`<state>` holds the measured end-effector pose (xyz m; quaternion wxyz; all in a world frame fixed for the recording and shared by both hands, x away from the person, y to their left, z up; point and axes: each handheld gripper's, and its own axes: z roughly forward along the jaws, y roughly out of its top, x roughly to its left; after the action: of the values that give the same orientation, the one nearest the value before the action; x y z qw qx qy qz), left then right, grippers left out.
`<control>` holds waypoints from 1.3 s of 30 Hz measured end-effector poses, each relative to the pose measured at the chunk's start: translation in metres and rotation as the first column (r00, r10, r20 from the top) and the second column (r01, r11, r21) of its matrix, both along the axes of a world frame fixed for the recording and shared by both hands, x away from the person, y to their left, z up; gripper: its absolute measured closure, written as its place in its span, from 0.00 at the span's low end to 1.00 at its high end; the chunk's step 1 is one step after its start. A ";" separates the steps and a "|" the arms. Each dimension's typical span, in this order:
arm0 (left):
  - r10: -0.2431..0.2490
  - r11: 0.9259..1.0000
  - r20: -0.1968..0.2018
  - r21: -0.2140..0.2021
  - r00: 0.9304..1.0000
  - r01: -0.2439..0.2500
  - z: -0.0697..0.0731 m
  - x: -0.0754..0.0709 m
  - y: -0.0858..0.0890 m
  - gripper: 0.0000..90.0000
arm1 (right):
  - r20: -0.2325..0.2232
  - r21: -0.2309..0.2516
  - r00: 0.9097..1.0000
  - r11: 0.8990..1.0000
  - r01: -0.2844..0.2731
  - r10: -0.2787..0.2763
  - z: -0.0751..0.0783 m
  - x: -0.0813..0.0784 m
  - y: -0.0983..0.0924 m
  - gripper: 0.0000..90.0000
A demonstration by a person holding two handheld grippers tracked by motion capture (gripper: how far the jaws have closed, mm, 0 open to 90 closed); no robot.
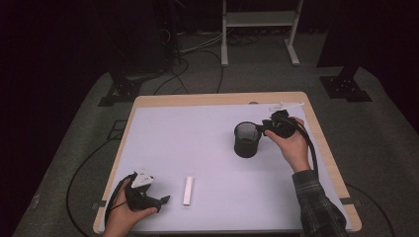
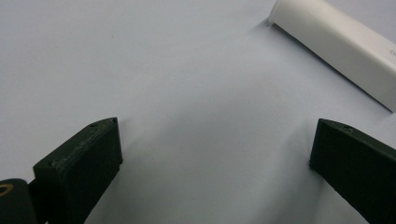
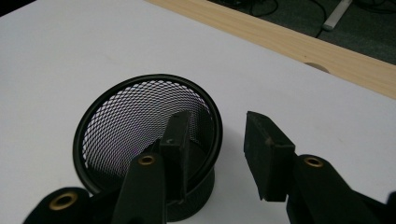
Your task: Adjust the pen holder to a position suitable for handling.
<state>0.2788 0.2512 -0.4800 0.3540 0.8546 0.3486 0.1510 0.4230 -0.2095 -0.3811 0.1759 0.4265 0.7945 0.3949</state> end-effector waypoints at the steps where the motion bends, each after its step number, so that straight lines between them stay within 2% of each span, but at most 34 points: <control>1: 0.000 1.000 0.000 0.000 1.000 0.000 0.000 0.000 0.000 0.02 | 0.000 0.000 1.000 1.000 0.000 0.000 0.000 0.000 0.000 0.67; 4: 0.000 1.000 0.000 0.000 1.000 0.000 0.000 0.000 0.000 0.02 | -0.025 -0.004 1.000 1.000 -0.004 0.003 -0.003 0.008 0.007 0.67; 14: 0.000 1.000 0.000 0.000 1.000 0.000 0.000 0.000 0.000 0.02 | -0.065 -0.020 0.998 1.000 -0.009 0.008 -0.014 0.019 0.018 0.69; 20: 0.000 1.000 0.000 -0.001 1.000 0.000 0.000 0.000 0.000 0.02 | -0.096 -0.020 0.995 1.000 -0.009 0.007 -0.023 0.026 0.019 0.76; 28: 0.000 1.000 0.000 -0.001 1.000 0.000 0.000 0.000 0.000 0.02 | -0.129 -0.020 0.992 1.000 -0.016 0.013 -0.029 0.029 0.019 0.87; 32: 0.000 1.000 0.000 -0.001 1.000 0.000 0.000 0.000 0.000 0.02 | -0.135 -0.017 0.991 1.000 -0.014 0.011 -0.029 0.029 0.018 0.88; 36: 0.000 1.000 0.000 -0.001 1.000 0.000 0.000 0.000 0.000 0.02 | -0.144 0.009 0.989 1.000 -0.020 0.022 -0.027 0.028 0.016 0.89; 39: 0.000 1.000 0.000 -0.001 1.000 0.000 0.000 0.000 0.000 0.02 | -0.140 -0.001 0.990 1.000 -0.024 0.023 -0.025 0.027 0.017 0.90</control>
<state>0.2788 0.2513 -0.4800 0.3543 0.8545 0.3487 0.1508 0.4497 -0.1921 -0.4064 0.1155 0.4436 0.8104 0.3650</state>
